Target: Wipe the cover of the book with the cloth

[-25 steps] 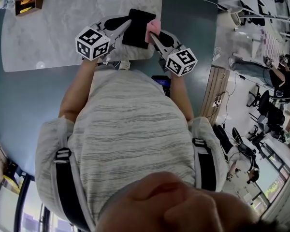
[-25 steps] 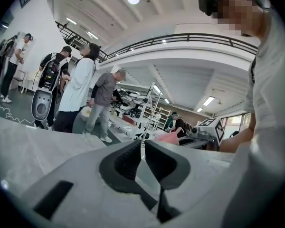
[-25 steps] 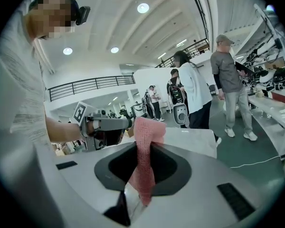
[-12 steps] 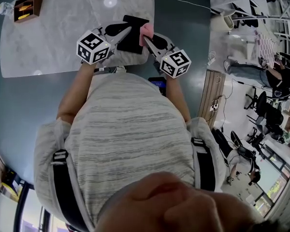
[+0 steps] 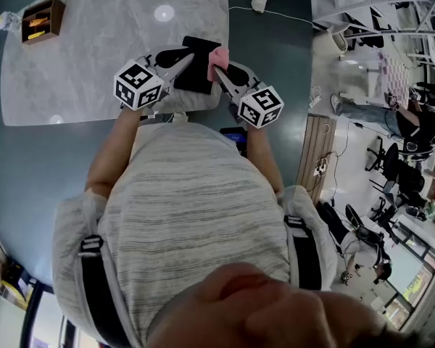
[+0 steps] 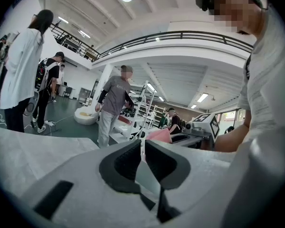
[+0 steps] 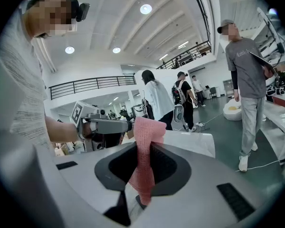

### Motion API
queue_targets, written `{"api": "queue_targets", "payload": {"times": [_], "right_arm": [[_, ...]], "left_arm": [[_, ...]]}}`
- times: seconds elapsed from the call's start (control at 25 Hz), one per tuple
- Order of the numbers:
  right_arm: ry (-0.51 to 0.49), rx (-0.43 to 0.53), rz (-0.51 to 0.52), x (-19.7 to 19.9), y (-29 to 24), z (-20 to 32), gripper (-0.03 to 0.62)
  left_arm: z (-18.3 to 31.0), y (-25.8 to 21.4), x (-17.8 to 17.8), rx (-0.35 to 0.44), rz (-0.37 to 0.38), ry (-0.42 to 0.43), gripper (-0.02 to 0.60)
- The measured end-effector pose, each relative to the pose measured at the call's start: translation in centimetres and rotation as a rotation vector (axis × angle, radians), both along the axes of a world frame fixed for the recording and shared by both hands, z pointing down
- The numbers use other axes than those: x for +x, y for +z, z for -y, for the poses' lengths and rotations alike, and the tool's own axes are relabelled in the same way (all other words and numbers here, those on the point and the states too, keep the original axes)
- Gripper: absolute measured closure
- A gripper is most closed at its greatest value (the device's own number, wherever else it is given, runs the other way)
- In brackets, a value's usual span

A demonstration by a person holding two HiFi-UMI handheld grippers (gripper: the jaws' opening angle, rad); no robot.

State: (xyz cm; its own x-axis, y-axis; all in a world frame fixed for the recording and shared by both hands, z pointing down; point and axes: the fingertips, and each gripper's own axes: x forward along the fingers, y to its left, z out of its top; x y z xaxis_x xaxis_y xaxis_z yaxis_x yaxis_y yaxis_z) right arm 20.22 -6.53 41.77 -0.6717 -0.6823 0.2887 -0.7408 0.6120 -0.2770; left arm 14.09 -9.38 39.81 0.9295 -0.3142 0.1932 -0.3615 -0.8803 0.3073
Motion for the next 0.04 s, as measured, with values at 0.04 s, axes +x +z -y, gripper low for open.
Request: {"api": "queue_targets", "payload": {"times": [0.04], "right_arm": [[-0.002,-0.002,0.001,-0.17,-0.08,0.24,0.531]], "left_arm": [[0.03,0.03,-0.19,-0.003,0.000,-0.001,0.541]]}}
